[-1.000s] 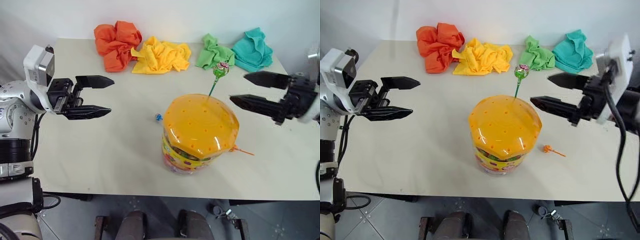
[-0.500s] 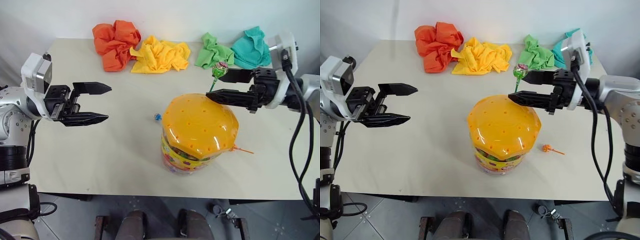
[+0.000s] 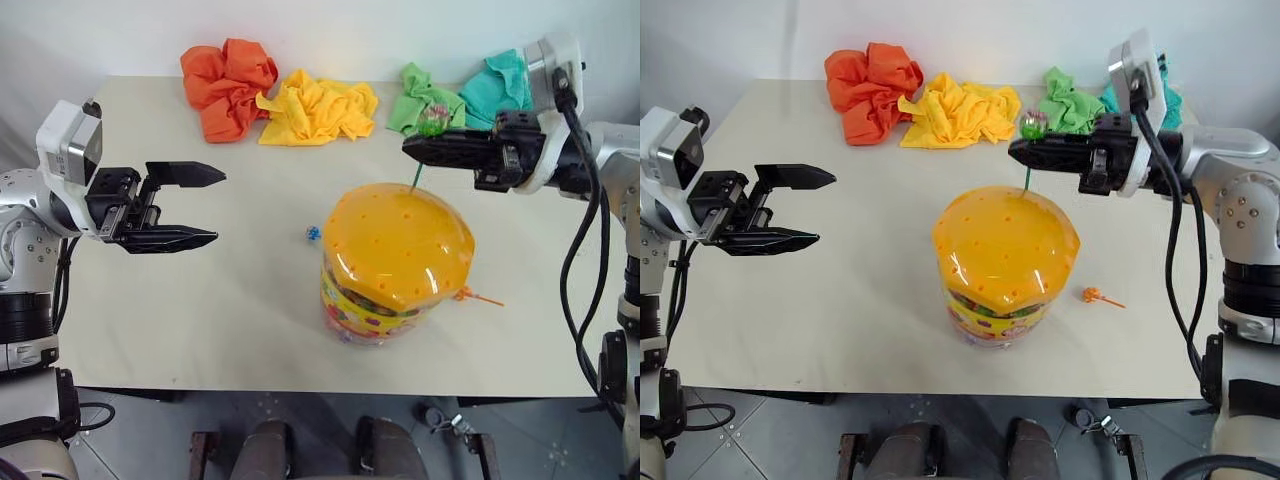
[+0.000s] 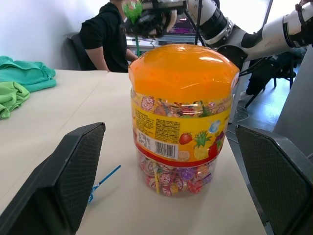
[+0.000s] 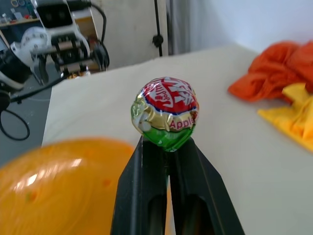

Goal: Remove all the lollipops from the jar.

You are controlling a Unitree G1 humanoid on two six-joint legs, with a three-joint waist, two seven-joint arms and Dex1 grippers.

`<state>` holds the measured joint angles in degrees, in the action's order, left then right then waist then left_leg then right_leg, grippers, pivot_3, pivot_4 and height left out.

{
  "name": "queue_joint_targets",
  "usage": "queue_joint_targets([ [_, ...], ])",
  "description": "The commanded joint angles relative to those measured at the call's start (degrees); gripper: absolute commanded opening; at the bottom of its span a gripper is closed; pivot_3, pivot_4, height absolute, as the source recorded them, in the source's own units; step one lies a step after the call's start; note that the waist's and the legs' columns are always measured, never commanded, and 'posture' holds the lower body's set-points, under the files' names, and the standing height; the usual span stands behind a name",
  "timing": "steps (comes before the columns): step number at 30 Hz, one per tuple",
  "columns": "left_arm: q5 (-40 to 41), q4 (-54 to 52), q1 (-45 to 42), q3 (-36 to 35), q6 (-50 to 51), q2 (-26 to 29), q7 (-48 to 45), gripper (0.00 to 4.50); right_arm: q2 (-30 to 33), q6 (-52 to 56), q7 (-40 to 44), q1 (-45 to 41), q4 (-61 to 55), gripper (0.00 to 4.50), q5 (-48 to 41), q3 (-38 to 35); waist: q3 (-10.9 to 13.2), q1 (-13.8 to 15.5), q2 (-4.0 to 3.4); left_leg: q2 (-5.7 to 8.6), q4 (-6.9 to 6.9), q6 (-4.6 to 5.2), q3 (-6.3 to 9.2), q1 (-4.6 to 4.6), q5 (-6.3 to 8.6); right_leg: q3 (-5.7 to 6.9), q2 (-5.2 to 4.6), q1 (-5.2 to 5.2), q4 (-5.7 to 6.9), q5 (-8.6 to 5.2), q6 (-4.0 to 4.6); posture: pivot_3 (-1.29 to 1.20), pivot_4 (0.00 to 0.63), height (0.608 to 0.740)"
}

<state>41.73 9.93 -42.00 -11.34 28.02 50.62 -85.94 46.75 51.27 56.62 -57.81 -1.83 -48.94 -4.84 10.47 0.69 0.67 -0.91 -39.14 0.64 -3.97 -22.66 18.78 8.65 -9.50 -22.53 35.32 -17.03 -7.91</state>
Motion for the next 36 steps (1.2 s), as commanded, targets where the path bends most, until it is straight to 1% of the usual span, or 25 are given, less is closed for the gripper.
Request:
queue_joint_targets([
  [1, 0.8, -0.4, -1.4, -1.0, -0.3, 0.0, -1.5, 4.50, -0.3, -0.5, -1.2, -3.0, -1.0, 0.04, -0.7, -3.4, 0.0, 0.0, 0.00, 0.00, 0.00, 0.00, 0.00, 0.00, 0.00, 0.00, 0.00, 0.00, 0.00, 0.00, 0.00, 0.00, 0.150, 0.740],
  [3, 0.8, -0.1, -1.9, -0.5, -0.4, -0.3, -1.9, 4.50, -0.6, -0.1, -2.1, -4.0, -1.3, 0.04, -1.0, -4.1, 0.0, 0.0, 0.00, 0.00, 0.00, 0.00, 0.00, 0.00, 0.00, 0.00, 0.00, 0.00, 0.00, 0.00, 0.00, 0.00, 0.150, 0.740],
  [6, 0.7, 0.6, -3.3, 0.7, -0.5, -1.6, -2.9, 4.50, -0.4, 1.2, -5.4, -5.9, -1.7, 0.04, -1.5, -6.6, 0.0, 0.1, 0.00, 0.00, 0.00, 0.00, -0.01, -0.01, 0.00, 0.00, 0.00, -0.01, 0.01, 0.00, 0.00, 0.00, 0.150, 0.740],
  [8, 0.6, 1.3, -4.4, 1.5, -0.5, -2.4, -3.5, 4.50, 2.6, 3.4, -6.7, -5.1, -2.7, 0.04, -1.5, -8.4, 0.0, 0.2, 0.00, 0.01, 0.00, 0.00, -0.01, -0.02, 0.00, -0.01, 0.00, -0.02, 0.01, 0.00, 0.00, 0.00, 0.150, 0.740],
  [11, 0.2, 2.6, -5.5, 2.7, -0.8, -3.3, -4.8, 4.50, 8.4, 7.3, -8.1, -0.5, -4.5, 0.04, -1.4, -12.1, 0.0, 0.8, 0.00, 0.01, -0.01, 0.00, 0.02, -0.06, 0.00, 0.00, 0.00, -0.03, 0.00, 0.00, 0.00, 0.00, 0.150, 0.740],
  [13, -0.1, 3.4, -6.0, 3.3, -1.3, -3.6, -5.4, 4.50, 12.5, 10.0, -8.6, 4.6, -5.6, 0.04, -1.3, -15.2, 0.0, 0.8, 0.01, 0.03, -0.01, 0.02, 0.03, -0.08, 0.01, 0.00, 0.00, -0.03, -0.01, 0.00, 0.00, 0.00, 0.150, 0.740],
  [15, -0.3, 4.2, -6.6, 3.9, -1.7, -4.0, -5.4, 4.50, 17.8, 12.4, -6.3, 14.0, -7.6, 0.04, -0.5, -19.1, 0.0, 0.8, 0.01, 0.04, -0.01, 0.02, 0.01, -0.12, 0.01, 0.02, -0.01, -0.03, -0.08, 0.00, 0.00, 0.00, 0.150, 0.740],
  [16, -0.5, 4.7, -7.0, 4.2, -2.0, -4.2, -5.5, 4.50, 19.4, 13.3, -5.5, 19.6, -8.8, 0.04, 0.2, -22.1, 0.0, 0.8, 0.01, 0.03, -0.02, 0.02, 0.02, -0.13, 0.01, 0.04, -0.01, -0.04, -0.06, 0.00, 0.00, 0.00, 0.150, 0.740],
  [19, -1.0, 6.2, -7.6, 4.9, -2.9, -4.7, -6.1, 4.50, 21.3, 14.5, -4.5, 35.4, -12.1, 0.04, 2.9, -28.6, 0.0, 0.8, 0.00, 0.03, -0.01, 0.02, 0.00, -0.17, 0.01, 0.05, -0.01, -0.04, -0.13, 0.00, 0.00, 0.00, 0.150, 0.740],
  [21, -1.2, 7.0, -8.2, 5.5, -3.4, -5.0, -6.4, 4.50, 20.6, 14.1, -4.8, 44.3, -14.2, 0.04, 5.1, -30.4, 0.0, 0.5, 0.00, 0.03, -0.03, 0.02, -0.02, -0.14, 0.01, 0.03, -0.01, -0.03, -0.07, 0.00, 0.00, 0.00, 0.150, 0.740],
  [24, -1.0, 7.4, -8.6, 6.2, -3.8, -5.1, -6.6, 4.50, 18.8, 13.4, -6.9, 51.6, -15.7, 0.04, 7.4, -30.2, 0.0, 0.4, 0.00, 0.01, -0.02, 0.01, -0.15, 0.00, 0.00, -0.15, 0.00, -0.05, 0.07, 0.00, 0.00, 0.00, 0.150, 0.740],
  [27, -0.8, 7.7, -8.8, 6.7, -4.0, -4.9, -6.6, 4.50, 17.6, 13.5, -8.9, 53.5, -16.6, 0.04, 8.0, -28.3, 0.0, 0.4, 0.00, 0.01, -0.02, 0.01, -0.29, 0.20, 0.00, -0.33, 0.00, -0.01, 0.15, 0.00, 0.00, 0.00, 0.150, 0.740],
  [30, -0.5, 7.8, -8.9, 7.1, -4.2, -4.6, -6.6, 4.50, 16.5, 12.6, -9.7, 54.0, -16.4, 0.04, 8.4, -25.7, 0.0, 0.5, 0.00, 0.00, -0.02, 0.01, -0.31, 0.26, 0.00, -0.38, 0.00, -0.01, 0.18, 0.00, 0.00, 0.00, 0.150, 0.740],
  [33, -0.3, 7.4, -8.7, 7.1, -4.2, -4.3, -6.6, 4.50, 14.0, 10.3, -12.6, 52.0, -13.0, 0.04, 11.1, -20.8, 0.0, 0.6, 0.01, 0.01, -0.02, 0.01, -0.33, 0.26, 0.00, -0.41, 0.00, 0.00, 0.16, 0.00, 0.00, 0.00, 0.150, 0.740],
  [35, -0.4, 6.9, -8.4, 6.9, -4.2, -4.1, -6.6, 4.50, 13.1, 9.3, -13.3, 51.2, -11.8, 0.04, 12.2, -19.0, 0.0, 0.6, 0.01, 0.02, -0.03, 0.01, -0.34, 0.26, 0.00, -0.41, 0.00, 0.00, 0.16, 0.00, 0.00, 0.00, 0.150, 0.740],
  [36, -0.8, 6.7, -8.2, 6.8, -4.1, -4.0, -6.4, 4.50, 13.0, 9.1, -13.3, 50.9, -11.9, 0.29, 12.3, -18.6, 0.0, 0.7, 0.01, 0.01, -0.03, 0.01, -0.35, 0.26, 0.00, -0.41, 0.00, -0.01, 0.16, 0.00, 0.00, 0.00, 0.150, 0.740],
])
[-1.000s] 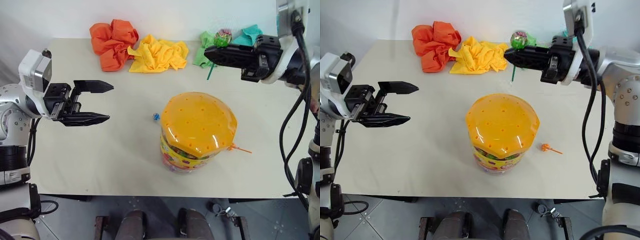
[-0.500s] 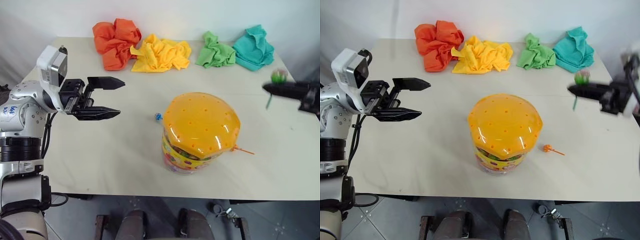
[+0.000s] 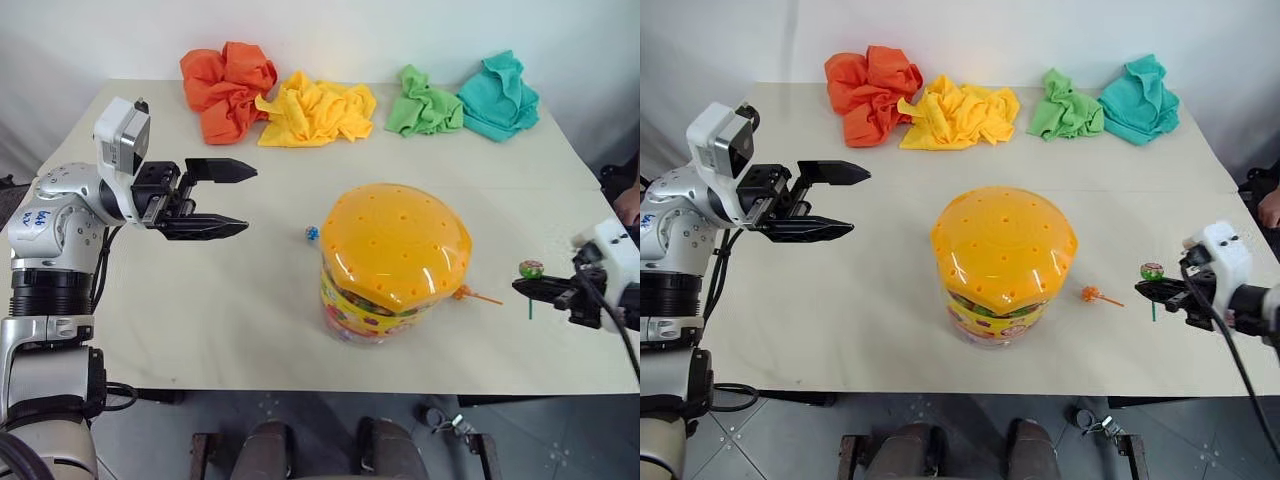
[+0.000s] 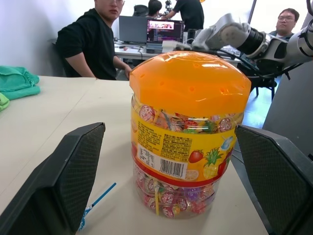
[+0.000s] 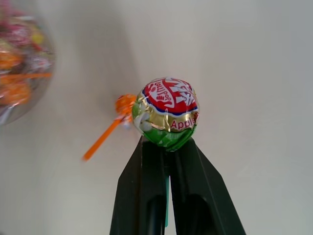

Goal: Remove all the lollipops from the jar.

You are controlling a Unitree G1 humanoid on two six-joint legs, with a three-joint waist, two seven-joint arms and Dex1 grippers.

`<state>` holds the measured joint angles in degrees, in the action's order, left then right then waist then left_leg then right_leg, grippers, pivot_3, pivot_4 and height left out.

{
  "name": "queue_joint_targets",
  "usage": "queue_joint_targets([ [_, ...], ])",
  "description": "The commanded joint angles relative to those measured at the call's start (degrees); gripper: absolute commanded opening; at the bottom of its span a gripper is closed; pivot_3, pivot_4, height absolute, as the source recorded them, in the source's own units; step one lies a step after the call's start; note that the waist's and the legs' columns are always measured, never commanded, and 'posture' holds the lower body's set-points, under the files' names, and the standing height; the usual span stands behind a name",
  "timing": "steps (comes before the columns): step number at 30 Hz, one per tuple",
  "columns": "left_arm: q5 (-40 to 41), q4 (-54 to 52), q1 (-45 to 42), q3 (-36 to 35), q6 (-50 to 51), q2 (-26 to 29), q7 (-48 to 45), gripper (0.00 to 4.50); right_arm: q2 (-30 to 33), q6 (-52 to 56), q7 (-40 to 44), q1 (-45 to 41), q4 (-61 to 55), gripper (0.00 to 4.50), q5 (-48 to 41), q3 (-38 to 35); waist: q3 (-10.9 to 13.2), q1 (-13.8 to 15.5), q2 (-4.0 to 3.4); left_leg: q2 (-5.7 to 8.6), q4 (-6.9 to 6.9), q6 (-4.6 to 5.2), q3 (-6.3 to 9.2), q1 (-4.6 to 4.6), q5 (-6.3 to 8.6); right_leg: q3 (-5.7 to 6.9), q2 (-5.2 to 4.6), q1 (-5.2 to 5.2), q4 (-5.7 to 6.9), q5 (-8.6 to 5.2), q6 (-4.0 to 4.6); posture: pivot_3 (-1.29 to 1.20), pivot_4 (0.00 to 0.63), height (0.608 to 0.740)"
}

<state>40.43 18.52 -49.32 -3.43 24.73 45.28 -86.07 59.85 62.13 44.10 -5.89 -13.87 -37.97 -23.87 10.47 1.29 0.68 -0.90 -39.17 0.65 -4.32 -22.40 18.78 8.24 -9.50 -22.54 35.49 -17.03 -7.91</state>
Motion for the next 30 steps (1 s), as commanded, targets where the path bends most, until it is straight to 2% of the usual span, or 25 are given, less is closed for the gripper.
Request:
queue_joint_targets([
  [1, 0.3, -2.1, -0.6, -1.2, -0.8, 1.6, -6.2, 4.50, -0.1, -2.0, -0.3, -1.1, -0.1, 0.59, 1.1, 0.6, 0.0, 0.1, -0.01, 0.00, 0.00, 0.00, 0.01, 0.00, 0.00, 0.00, 0.00, -0.01, 0.00, 0.00, 0.00, 0.00, 0.150, 0.740],
  [3, -0.2, -2.4, -0.1, -1.1, -0.4, 2.3, -5.5, 4.50, 0.3, -1.8, 0.2, -1.6, -0.7, 1.12, 0.6, 0.4, 0.0, 0.1, -0.01, 0.00, 0.00, 0.00, 0.00, -0.01, 0.00, 0.01, 0.00, -0.01, -0.01, 0.00, 0.00, 0.00, 0.150, 0.740],
  [13, -2.3, -1.5, -0.3, -0.3, 2.2, 3.3, -2.6, 4.50, 2.0, -0.7, 3.4, -2.9, -2.8, 4.49, -2.5, -4.0, 0.0, 0.1, -0.01, 0.00, 0.00, 0.00, 0.00, 0.00, 0.00, 0.01, 0.00, 0.00, 0.00, 0.00, 0.00, 0.00, 0.150, 0.740],
  [20, -3.7, -1.4, -0.4, -0.9, 3.1, 2.8, -0.6, 4.50, 3.4, -2.2, 10.6, -5.1, -9.3, 4.49, -10.8, -9.9, 0.0, 0.1, 0.00, -0.01, 0.00, 0.00, 0.01, 0.00, 0.00, 0.01, 0.00, -0.01, 0.00, 0.00, 0.00, 0.00, 0.150, 0.740],
  [24, -2.8, -2.4, 1.1, -1.7, 4.3, 3.7, -2.0, 4.50, 0.4, -13.7, 20.5, -2.6, -14.2, 4.49, -12.1, -13.5, 0.0, 0.2, 0.04, 0.00, 0.00, 0.01, 0.03, 0.00, 0.00, 0.01, 0.00, 0.03, -0.02, 0.00, 0.00, 0.00, 0.150, 0.740],
  [27, -3.4, -1.6, 3.6, -2.7, 3.8, 5.2, -2.6, 4.50, 0.3, -22.3, 30.9, 2.1, -10.7, 4.49, -9.0, -14.6, 0.0, 0.2, 0.06, 0.00, 0.00, 0.01, 0.02, 0.00, 0.01, 0.01, 0.00, 0.04, -0.02, 0.00, 0.00, 0.00, 0.150, 0.740],
  [30, -3.2, -1.5, 6.4, -3.8, 3.3, 6.5, -2.6, 4.50, -0.2, -29.2, 37.1, 5.8, -7.6, 4.49, -6.6, -14.6, 0.0, 0.1, 0.07, 0.00, 0.00, 0.02, 0.01, 0.02, 0.01, 0.01, 0.01, 0.06, -0.04, 0.00, 0.00, 0.00, 0.150, 0.740],
])
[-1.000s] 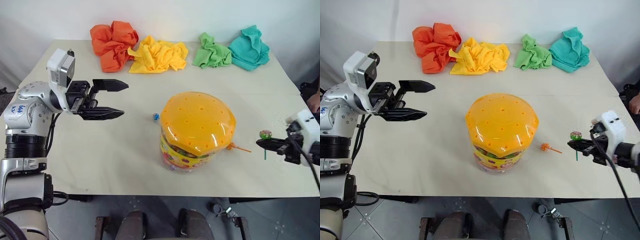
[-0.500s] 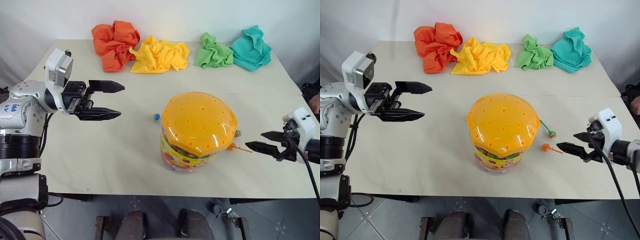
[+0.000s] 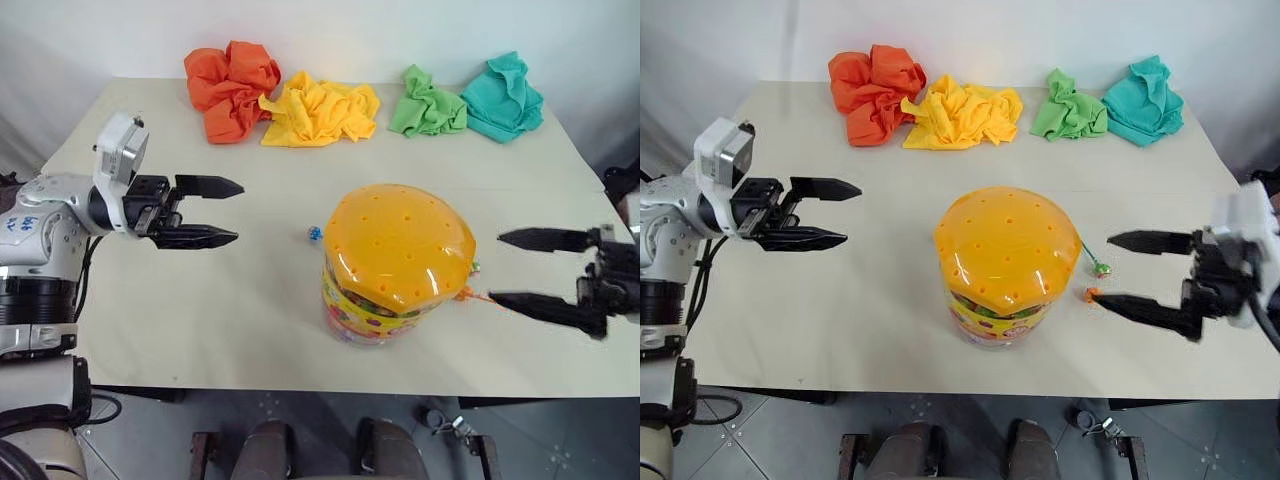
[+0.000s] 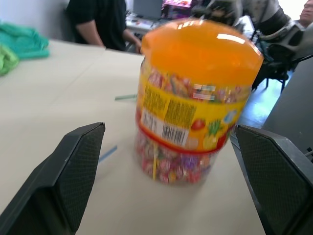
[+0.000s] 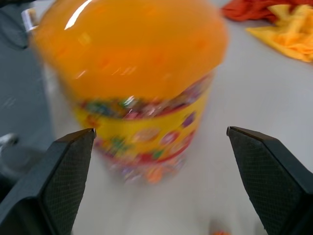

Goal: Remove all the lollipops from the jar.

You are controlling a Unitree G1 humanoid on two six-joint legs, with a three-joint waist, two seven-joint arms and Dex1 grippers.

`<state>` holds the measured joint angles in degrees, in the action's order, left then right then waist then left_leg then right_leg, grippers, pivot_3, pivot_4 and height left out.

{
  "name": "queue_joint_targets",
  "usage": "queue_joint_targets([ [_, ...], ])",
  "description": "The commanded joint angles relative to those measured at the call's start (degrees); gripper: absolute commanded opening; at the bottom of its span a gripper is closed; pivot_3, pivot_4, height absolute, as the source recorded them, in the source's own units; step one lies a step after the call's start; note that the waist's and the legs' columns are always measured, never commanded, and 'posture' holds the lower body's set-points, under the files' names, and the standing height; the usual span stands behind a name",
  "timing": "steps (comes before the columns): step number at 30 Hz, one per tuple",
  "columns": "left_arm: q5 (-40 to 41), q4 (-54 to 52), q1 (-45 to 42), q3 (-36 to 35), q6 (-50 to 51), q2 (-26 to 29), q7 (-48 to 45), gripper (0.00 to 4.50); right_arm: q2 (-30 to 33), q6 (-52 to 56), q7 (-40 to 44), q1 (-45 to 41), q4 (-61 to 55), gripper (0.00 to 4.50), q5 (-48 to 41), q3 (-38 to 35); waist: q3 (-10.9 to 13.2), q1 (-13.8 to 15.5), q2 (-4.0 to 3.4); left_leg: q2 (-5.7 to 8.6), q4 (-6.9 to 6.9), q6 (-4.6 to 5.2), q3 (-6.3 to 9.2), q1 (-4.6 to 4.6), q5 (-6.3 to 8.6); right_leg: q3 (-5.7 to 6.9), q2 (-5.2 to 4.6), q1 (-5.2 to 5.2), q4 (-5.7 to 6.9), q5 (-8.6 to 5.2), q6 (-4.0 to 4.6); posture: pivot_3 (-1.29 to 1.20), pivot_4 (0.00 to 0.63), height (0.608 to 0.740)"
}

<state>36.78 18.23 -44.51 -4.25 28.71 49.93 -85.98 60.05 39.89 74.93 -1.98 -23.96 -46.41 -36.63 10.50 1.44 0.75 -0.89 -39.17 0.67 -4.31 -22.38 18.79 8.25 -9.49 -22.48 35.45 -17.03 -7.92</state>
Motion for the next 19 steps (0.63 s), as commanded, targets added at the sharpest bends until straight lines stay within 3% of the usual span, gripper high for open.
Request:
queue_joint_targets([
  [1, 0.8, -1.4, 2.8, -3.6, -0.5, 2.2, -2.8, 4.50, -0.6, -8.9, 7.6, 2.9, 3.8, 4.49, 2.7, -1.5, 0.0, 0.0, 0.00, 0.00, 0.00, 0.00, -0.01, 0.01, 0.00, -0.01, 0.00, 0.00, 0.01, 0.00, 0.00, 0.00, 0.150, 0.740],
  [10, 0.7, -2.6, 14.1, -8.9, -2.0, 6.5, -2.6, 4.50, -3.1, -20.6, 10.6, 7.3, 16.3, 4.49, 8.9, 0.4, 0.0, -0.1, 0.00, -0.02, 0.00, 0.00, -0.05, 0.11, 0.00, -0.06, 0.00, 0.02, 0.07, 0.00, 0.00, 0.00, 0.150, 0.740],
  [19, 1.2, -4.7, 16.2, -12.0, -7.6, 3.4, -0.8, 4.50, -4.4, -21.5, 6.3, 4.3, 17.1, 4.49, 8.8, 2.5, 0.0, -0.1, -0.01, -0.03, 0.00, -0.01, -0.12, 0.16, 0.00, -0.13, 0.00, 0.03, 0.09, 0.00, 0.00, 0.00, 0.150, 0.740],
])
